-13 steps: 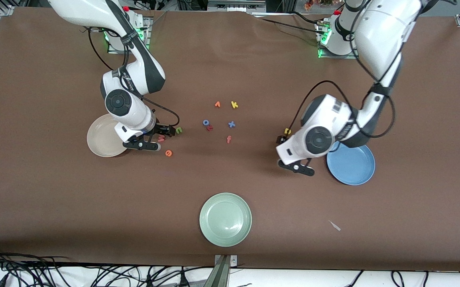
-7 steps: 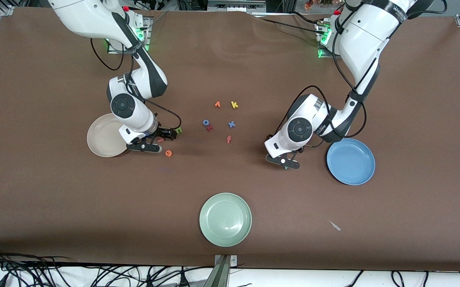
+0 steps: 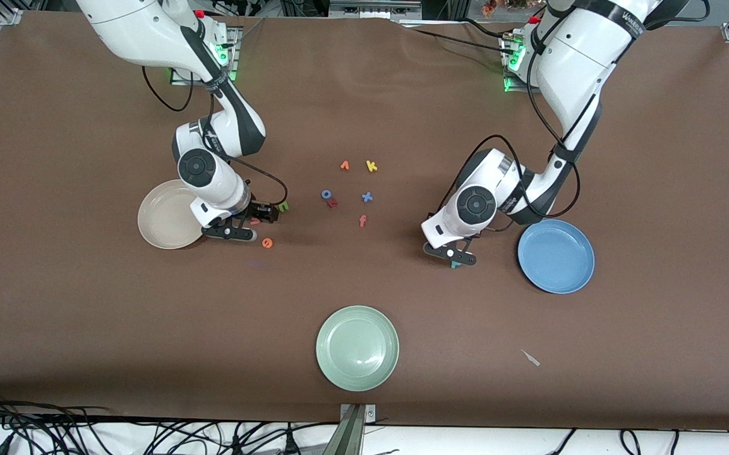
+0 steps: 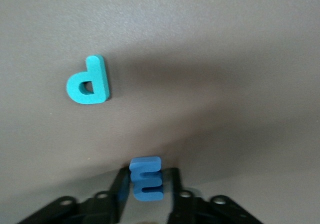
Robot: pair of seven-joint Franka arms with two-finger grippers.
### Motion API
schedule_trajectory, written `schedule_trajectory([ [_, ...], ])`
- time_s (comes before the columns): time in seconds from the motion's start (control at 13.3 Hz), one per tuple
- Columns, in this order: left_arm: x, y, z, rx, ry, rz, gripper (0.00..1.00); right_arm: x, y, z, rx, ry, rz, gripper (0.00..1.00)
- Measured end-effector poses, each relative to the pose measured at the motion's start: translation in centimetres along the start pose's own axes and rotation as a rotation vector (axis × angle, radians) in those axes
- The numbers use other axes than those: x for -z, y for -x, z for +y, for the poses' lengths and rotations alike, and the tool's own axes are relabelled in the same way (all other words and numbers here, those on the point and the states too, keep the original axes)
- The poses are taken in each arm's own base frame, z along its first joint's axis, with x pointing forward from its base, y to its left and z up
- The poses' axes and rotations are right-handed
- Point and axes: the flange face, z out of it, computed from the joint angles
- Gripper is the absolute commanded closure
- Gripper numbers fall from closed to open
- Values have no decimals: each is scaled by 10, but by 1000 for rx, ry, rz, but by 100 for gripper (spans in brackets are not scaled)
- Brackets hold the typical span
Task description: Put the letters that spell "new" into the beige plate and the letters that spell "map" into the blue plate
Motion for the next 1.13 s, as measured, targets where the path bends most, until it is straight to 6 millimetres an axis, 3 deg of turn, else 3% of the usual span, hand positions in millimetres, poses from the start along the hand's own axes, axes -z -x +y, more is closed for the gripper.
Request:
schedule_trajectory([
  [0.23, 14, -2, -10, -5, -6, -1, 90, -2, 1, 2, 1, 2, -2, 19],
  [0.38, 51, -4, -33, -17, -17, 17, 91, -3, 0, 4, 5, 3, -2, 23],
  [0.6, 101, 1, -105, -92, -35, -11, 90, -3, 0, 6, 13, 4, -2, 31],
  [0.83, 99, 9, -191, -175, -7, -58, 83, -4, 0, 7, 13, 5, -3, 45],
  [0.9, 92, 12, -214, -195, 6, -70, 76, -5, -1, 8, 11, 6, -5, 48],
  [0.98, 83, 15, -232, -209, 19, -81, 18, -7, -1, 9, 10, 7, -7, 53],
  [1.05, 75, 17, -245, -216, 31, -92, 0, -8, -1, 9, 10, 8, -9, 59],
  [1.13, 68, 17, -251, -220, 40, -101, 0, -7, -2, 10, 8, 8, -7, 62],
])
